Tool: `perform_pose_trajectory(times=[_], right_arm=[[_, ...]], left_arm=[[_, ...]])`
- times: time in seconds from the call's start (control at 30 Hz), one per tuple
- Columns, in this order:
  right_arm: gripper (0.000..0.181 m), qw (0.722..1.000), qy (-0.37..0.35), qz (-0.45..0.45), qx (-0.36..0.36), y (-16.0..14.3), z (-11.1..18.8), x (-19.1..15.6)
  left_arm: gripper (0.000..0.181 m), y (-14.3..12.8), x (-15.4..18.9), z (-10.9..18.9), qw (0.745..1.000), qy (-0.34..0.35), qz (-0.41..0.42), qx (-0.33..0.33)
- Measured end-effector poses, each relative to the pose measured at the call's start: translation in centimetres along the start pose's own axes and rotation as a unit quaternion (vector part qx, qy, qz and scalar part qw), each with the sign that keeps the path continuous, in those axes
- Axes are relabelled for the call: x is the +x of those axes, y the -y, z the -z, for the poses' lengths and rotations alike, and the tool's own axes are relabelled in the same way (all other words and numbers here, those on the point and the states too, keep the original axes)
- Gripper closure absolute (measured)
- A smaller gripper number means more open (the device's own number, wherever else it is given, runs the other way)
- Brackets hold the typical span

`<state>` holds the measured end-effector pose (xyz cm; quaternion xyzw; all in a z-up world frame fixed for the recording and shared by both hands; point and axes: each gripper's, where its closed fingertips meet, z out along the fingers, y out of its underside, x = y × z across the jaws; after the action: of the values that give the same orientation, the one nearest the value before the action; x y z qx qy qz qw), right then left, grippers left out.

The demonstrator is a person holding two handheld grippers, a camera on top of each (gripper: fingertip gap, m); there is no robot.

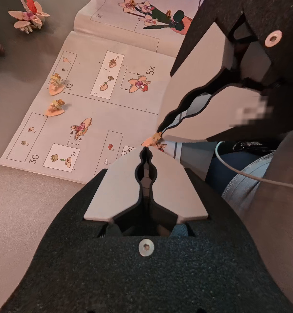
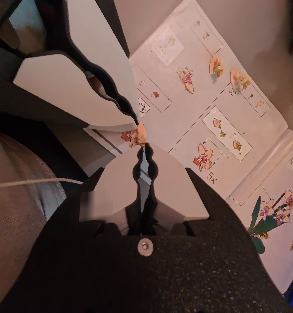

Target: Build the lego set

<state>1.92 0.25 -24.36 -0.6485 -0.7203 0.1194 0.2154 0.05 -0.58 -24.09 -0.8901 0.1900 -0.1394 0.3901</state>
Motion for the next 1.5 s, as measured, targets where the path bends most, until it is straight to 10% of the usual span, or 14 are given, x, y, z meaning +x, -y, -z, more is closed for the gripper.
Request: perform_pose_trajectory(times=[1.5], right_arm=[[0.178,0.995,0.060,0.045,0.071,0.71,-0.17,-0.85]], left_arm=[[0.181,-0.09,0.46,-0.02,1.000,-0.019,-0.015,-0.001]])
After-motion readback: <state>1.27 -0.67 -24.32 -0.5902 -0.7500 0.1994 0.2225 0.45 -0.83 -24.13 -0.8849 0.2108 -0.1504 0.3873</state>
